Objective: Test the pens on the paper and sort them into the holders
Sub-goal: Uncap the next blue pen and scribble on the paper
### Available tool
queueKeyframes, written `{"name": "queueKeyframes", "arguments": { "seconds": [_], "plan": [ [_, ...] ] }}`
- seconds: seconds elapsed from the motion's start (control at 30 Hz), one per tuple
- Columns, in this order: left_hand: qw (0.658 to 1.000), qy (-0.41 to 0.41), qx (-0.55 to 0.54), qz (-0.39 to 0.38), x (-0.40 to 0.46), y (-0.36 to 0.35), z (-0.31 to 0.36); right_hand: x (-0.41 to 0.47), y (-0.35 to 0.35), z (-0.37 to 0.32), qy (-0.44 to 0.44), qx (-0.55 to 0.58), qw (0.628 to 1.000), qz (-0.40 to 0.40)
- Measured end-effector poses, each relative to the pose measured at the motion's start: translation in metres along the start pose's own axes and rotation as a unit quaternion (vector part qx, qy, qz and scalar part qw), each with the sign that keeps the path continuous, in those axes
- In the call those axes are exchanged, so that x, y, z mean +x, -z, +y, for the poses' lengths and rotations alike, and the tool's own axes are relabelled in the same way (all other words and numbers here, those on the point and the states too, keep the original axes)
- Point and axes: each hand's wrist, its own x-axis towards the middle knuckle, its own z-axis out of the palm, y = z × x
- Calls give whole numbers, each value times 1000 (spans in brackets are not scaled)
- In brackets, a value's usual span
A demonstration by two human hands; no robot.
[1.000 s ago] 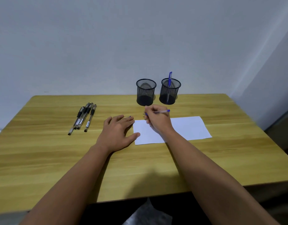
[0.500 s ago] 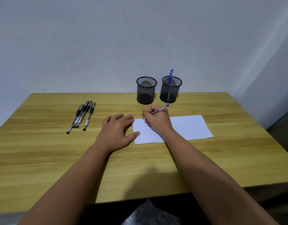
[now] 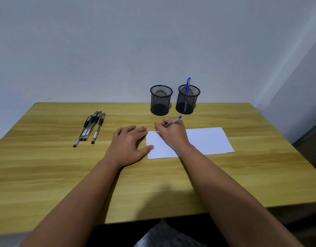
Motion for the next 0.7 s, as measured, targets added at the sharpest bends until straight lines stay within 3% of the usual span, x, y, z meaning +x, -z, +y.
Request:
{"name": "queueKeyframes", "arguments": {
  "seconds": [0.7],
  "plan": [
    [1000,2,5,-8,1,0,1,-2,4,-4,-18,5,999,49]
  ]
}}
